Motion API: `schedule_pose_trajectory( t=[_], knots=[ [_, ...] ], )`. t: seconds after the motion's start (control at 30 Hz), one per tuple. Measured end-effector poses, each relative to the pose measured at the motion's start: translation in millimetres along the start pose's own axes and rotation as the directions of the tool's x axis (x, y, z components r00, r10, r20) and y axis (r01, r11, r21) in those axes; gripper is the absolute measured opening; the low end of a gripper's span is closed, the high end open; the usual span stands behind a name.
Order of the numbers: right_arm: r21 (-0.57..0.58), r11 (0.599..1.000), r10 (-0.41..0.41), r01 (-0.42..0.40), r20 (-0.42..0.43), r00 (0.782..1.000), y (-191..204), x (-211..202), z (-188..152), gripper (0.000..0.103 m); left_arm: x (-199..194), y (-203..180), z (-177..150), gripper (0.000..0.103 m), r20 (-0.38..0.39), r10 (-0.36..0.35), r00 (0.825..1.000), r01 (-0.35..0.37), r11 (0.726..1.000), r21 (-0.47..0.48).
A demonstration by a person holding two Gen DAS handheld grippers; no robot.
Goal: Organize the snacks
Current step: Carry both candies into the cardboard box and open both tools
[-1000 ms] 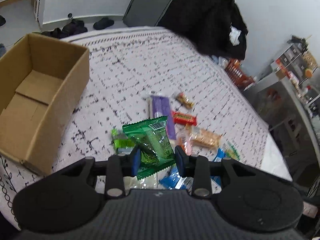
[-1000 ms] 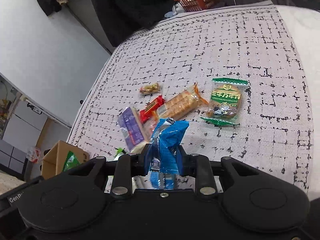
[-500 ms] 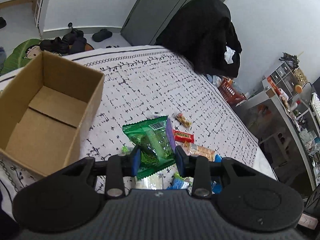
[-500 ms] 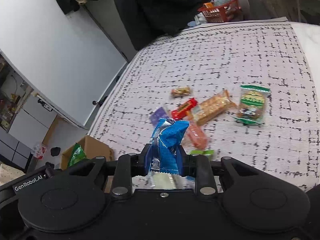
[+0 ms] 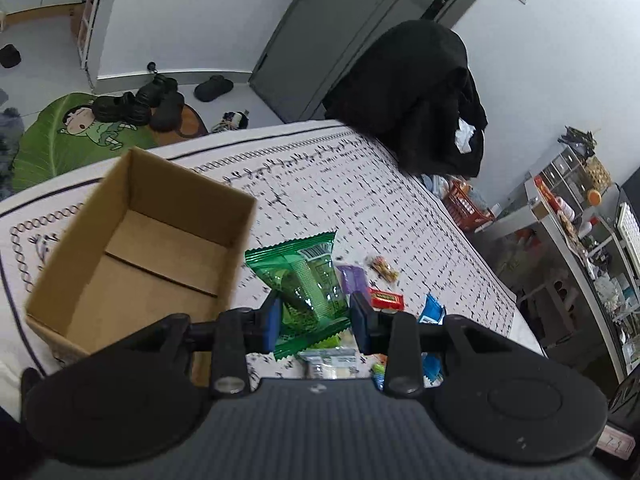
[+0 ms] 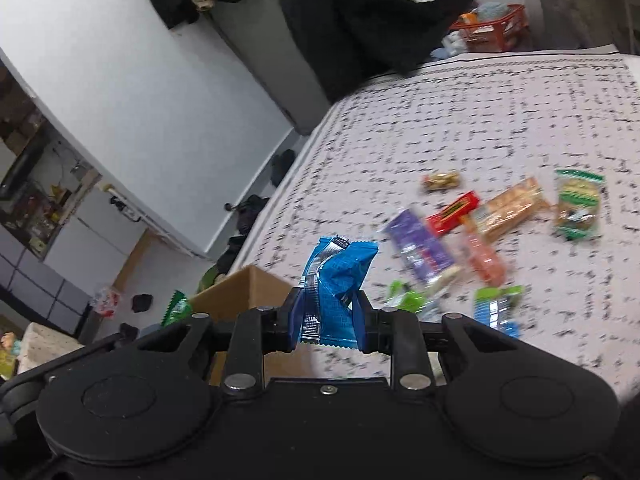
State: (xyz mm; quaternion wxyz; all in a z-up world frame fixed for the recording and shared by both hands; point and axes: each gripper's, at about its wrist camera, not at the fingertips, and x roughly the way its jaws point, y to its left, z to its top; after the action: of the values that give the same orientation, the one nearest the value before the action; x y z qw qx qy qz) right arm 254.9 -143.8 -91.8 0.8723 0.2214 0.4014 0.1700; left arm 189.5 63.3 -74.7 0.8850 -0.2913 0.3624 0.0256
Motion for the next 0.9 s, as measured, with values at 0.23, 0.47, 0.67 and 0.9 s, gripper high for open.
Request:
schedule_pose_trajectory(
  t=[0.23,0.47,0.67,0.9],
  knots=[
    [-0.031,0.999,0.030,-0.029,0.004,1.000,33,2,-5,0.026,-14,24,14,0.035,0.006,0.005,1.000,-0.005,1.000,-0.012],
    [-0.067,0.997,0.032,-0.032,0.001,0.999,63,11,-11,0.026,-20,46,27,0.035,0.000,-0.008,1.000,0.008,1.000,-0.028],
    [-0.079,0.996,0.049,-0.051,-0.016,0.999,88,25,-16,0.026,-21,70,41,0.035,0.002,-0.023,1.000,0.023,0.997,-0.072],
    [-0.096,0.994,0.050,-0.055,-0.051,0.997,108,47,-23,0.026,-13,96,56,0.035,-0.014,-0.020,1.000,0.019,0.994,-0.111]
  ],
)
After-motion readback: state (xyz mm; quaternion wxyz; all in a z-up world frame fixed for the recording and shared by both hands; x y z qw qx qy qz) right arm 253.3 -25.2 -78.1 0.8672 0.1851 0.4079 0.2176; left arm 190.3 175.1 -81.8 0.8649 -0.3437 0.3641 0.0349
